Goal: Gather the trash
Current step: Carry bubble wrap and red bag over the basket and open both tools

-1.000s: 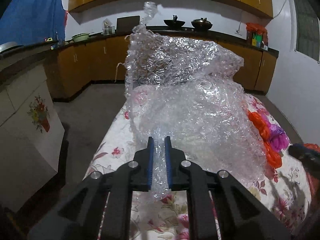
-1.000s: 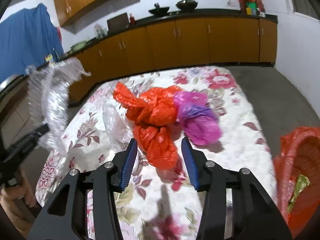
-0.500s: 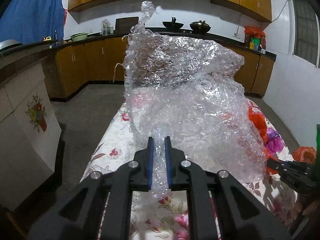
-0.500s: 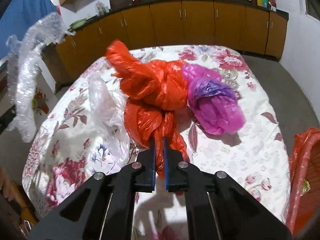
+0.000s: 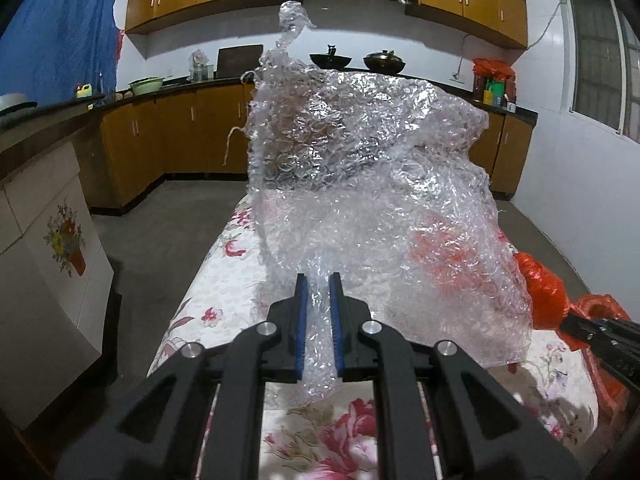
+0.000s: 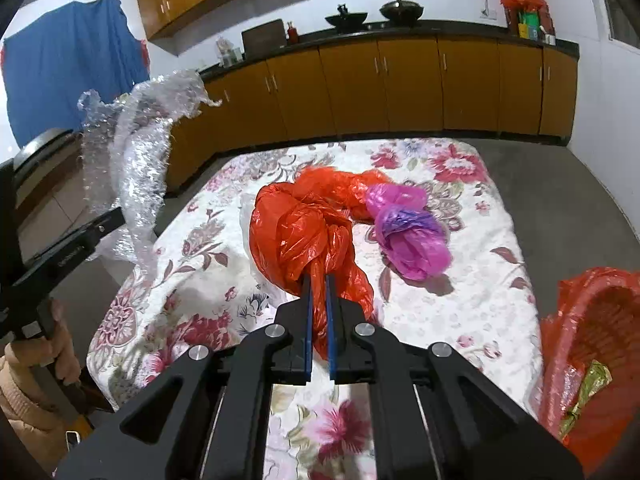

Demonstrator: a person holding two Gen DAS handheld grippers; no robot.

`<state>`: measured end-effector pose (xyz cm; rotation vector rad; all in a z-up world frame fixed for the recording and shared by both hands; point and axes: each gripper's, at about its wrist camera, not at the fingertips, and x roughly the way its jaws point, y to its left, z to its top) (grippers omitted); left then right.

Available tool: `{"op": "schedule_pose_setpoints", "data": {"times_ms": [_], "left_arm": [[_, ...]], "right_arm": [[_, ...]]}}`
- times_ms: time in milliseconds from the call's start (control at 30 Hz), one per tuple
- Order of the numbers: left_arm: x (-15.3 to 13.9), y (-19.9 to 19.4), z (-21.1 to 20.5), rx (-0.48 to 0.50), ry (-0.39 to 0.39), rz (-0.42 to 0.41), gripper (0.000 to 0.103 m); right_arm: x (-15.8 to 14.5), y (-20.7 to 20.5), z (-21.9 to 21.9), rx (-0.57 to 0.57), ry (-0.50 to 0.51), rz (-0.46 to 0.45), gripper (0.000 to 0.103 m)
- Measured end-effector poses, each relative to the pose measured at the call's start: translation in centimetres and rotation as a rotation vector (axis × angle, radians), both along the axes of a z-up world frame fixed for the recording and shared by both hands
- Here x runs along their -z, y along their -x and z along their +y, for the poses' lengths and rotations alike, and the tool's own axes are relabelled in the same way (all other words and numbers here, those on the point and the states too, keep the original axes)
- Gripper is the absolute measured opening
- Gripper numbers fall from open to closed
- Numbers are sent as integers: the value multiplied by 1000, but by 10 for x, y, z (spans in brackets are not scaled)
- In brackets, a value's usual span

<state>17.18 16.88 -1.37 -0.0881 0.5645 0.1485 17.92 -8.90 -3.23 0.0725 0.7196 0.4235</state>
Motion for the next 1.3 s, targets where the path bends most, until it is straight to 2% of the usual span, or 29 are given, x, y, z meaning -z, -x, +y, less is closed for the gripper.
{"op": "schedule_pose_setpoints", "data": {"times_ms": [233,500,700,933,1300], "left_arm": [[-12,4,-20,58,2,-17,12],[-20,4,-62,158,12,-26,12],[-20,2,-111,267,34,-28,12],[-13,0,-176,396,64,-15,12],[10,-1,-275,575,112,48,12]], "right_arm": [[-21,19,-34,97,-1,-63,6],[-32,42,-98,279,-15,-93,6],[-34,60,-152,438,-29,-104,6],[-33,84,-198,577,-1,-125,6],[-17,104,-252,709,-13,-83,6]]}}
